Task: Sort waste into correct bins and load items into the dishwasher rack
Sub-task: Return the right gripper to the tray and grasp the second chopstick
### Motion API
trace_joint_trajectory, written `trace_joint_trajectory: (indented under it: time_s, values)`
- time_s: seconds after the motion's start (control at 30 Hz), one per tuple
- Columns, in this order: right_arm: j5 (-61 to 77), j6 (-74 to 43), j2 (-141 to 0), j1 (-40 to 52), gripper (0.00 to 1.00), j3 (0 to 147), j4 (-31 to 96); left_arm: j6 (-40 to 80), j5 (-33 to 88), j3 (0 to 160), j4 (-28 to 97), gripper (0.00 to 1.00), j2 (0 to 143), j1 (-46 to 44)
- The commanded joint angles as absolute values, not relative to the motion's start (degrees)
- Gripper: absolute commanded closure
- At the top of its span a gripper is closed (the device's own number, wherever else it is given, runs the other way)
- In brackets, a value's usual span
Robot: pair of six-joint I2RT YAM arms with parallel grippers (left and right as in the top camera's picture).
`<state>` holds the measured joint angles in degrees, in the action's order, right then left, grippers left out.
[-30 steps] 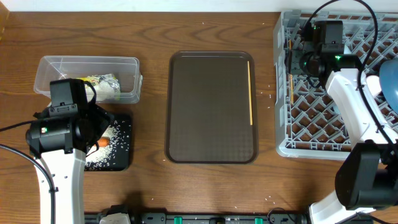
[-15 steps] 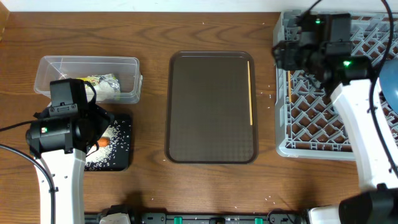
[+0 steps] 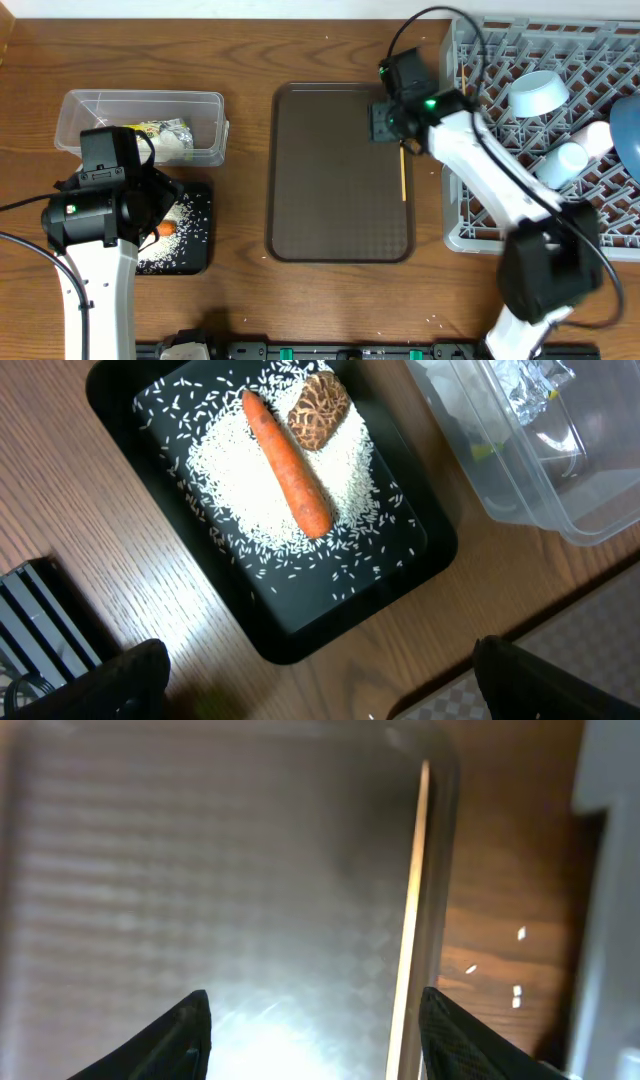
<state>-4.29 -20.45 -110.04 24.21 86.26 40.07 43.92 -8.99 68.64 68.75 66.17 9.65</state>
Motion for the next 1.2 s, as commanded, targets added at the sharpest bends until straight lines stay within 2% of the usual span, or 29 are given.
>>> trace_joint_trajectory:
  time_s: [0.0, 0.2, 0.53, 1.17]
  values:
    - [-5.4, -23.4, -113.9, 24.0, 0.4, 85.9, 39.8, 44.8, -9.7, 68.5, 69.0, 0.02, 66.2, 10.0]
    - [-4.1, -23.4, -118.1, 24.0, 0.4, 85.9, 39.8, 44.8, -9.7, 68.5, 69.0, 0.02, 66.2, 10.0]
    - [-7.5, -24.3, -118.3, 23.3, 0.38, 85.8, 40.1, 44.8, -9.7, 68.5, 69.0, 0.02, 66.2, 10.0]
    - [-5.7, -23.6, -118.4, 23.0, 0.4, 84.6, 39.9, 44.8, -9.7, 68.5, 69.0, 0.02, 66.2, 10.0]
